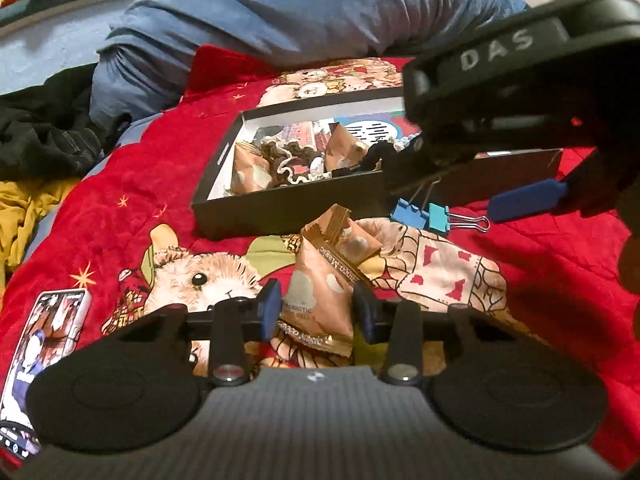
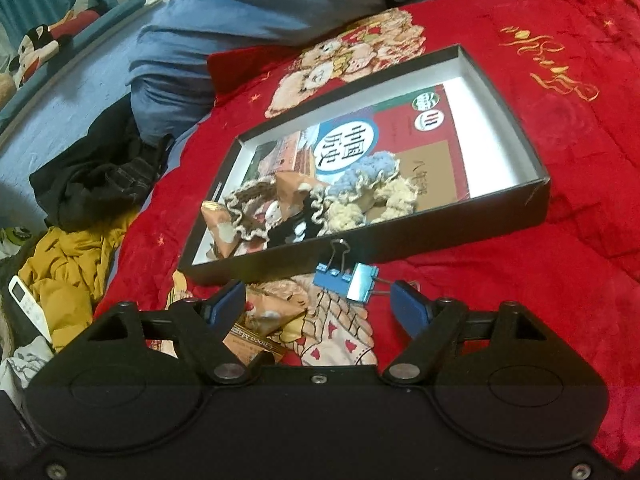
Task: Organize objects
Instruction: 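Move both open grippers back toward the pile beside the lid, then bring both open grippers down around the brown paper packets on the pile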
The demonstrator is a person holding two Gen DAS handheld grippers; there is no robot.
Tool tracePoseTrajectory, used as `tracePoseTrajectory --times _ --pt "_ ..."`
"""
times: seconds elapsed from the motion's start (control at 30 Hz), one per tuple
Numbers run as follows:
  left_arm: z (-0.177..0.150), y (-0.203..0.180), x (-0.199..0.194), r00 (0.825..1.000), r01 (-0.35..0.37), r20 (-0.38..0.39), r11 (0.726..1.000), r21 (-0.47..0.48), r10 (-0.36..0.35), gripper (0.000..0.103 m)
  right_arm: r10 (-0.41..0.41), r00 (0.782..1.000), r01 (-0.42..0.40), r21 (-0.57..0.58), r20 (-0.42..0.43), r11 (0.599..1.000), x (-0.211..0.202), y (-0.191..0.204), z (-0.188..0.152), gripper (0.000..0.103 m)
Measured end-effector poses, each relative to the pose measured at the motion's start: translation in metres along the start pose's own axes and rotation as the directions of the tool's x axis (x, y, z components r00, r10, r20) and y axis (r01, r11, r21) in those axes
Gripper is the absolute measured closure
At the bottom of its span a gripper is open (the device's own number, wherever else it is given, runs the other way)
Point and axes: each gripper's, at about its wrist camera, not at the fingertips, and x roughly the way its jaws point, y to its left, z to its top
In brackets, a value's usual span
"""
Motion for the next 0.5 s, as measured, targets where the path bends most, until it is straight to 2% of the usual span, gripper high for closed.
tracePoseTrajectory --times 0.13,0.27,0.33,0.43,0.5 --pt "0.0 0.003 -0.006 1.0 -0.029 -0.003 1.0 -0.007 0.029 0.061 0.027 0.999 -0.029 -0.053 -0.027 0.998 0.007 0.011 -0.005 0.025" --pt "0.004 0.011 -0.01 1.0 -0.023 -0.021 0.999 -0.037 0.022 0.061 0.04 0.998 -0.045 -0.099 -0.05 0.994 0.014 0.023 -0.009 0.025" --pt "0.005 0.015 -0.013 1.0 -0.012 -0.012 0.999 -0.043 0.012 0.061 0.045 0.997 -0.051 -0.107 -0.058 0.993 0.016 0.026 -0.01 0.025" --pt "0.008 0.018 -0.015 0.999 -0.046 0.01 0.998 -0.049 0.046 0.062 0.048 0.997 -0.054 -0.11 -0.064 0.992 0.02 0.028 -0.011 0.025" --pt "0.009 0.021 -0.015 0.999 -0.037 -0.003 0.997 -0.074 0.037 0.062 0.048 0.997 -0.055 -0.106 -0.064 0.993 0.021 0.028 -0.01 0.025"
